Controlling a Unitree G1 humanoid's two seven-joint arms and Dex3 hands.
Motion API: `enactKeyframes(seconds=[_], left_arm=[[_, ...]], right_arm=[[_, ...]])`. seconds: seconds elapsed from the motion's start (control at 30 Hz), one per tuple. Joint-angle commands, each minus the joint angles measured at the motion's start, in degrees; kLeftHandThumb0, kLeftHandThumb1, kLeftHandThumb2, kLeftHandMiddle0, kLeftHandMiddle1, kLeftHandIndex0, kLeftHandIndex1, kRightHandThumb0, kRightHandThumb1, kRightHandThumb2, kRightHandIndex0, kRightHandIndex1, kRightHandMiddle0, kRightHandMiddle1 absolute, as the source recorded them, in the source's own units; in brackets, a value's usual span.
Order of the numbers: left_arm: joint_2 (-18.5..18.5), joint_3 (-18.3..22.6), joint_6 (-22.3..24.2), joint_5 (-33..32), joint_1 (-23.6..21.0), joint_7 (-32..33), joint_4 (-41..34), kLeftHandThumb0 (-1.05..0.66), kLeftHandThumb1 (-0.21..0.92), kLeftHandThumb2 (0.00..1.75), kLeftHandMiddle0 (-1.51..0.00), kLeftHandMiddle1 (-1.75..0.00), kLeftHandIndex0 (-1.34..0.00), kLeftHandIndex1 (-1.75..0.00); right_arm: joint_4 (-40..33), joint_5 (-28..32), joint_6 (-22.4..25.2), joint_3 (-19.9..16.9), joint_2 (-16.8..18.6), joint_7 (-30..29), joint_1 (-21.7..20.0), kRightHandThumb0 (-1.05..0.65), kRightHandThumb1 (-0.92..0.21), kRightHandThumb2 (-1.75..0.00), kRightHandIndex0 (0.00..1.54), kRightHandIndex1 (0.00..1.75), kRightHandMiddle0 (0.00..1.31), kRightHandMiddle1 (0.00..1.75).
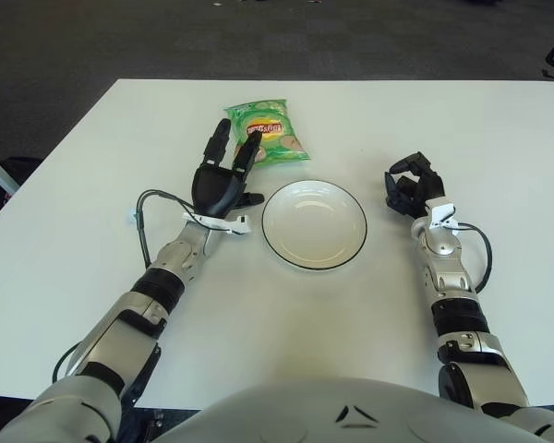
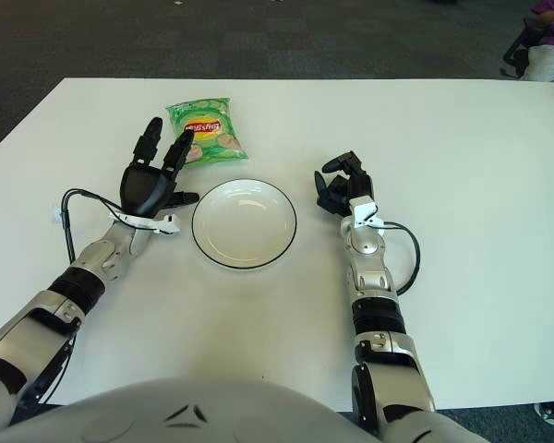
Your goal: Put the snack into the plate.
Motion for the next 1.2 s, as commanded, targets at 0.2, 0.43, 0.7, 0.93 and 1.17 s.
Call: enactKeyframes(seconds=[0.2,0.43,0.7,0.93,1.17], left_arm=[[0.8,-1.11,0.47,0.45,-0.79,0.57,-0.7,-0.59,0.75,0.0,0.0,0.0,-0.2,-0.03],[0.51,-1.22,1.33,0.28,-1.88,-0.63,-1.06,-0.58,0.74,0.0,0.0,0.0,-0.21,-0.03],[-0.58,-1.72,2.5,-0.03,-4.59,-2.42,0.43,-0.58,0.74,0.0,0.0,0.0,-0.22,-0.03],[-1.22,-2.35,2.01,-1.3,-8.58,-6.79,5.1,-0.58,0.73,0.0,0.0,0.0,-0.23,-0.02],[-1.24,-2.37,1.96,-2.55,-10.33,-10.7,6.95,-0.57,0.73,0.0,0.0,0.0,-0.22,-0.01]], right_arm=[[0.23,0.72,0.5,-0.01,-0.09,0.24,-0.79,-0.38,-0.72,-0.79,0.82,1.75,0.33,1.75],[0.77,0.7,0.47,-0.01,-0.02,0.13,-1.17,-0.38,-0.71,-0.79,0.82,1.75,0.33,1.75],[0.99,0.68,0.5,0.04,0.07,0.06,-1.36,-0.38,-0.71,-0.79,0.82,1.75,0.33,1.75],[0.84,0.74,0.59,0.06,0.14,0.09,-1.31,-0.38,-0.71,-0.79,0.82,1.75,0.33,1.75],[0.56,0.82,0.69,0.09,0.23,0.17,-1.14,-0.38,-0.71,-0.79,0.82,1.75,0.33,1.75]])
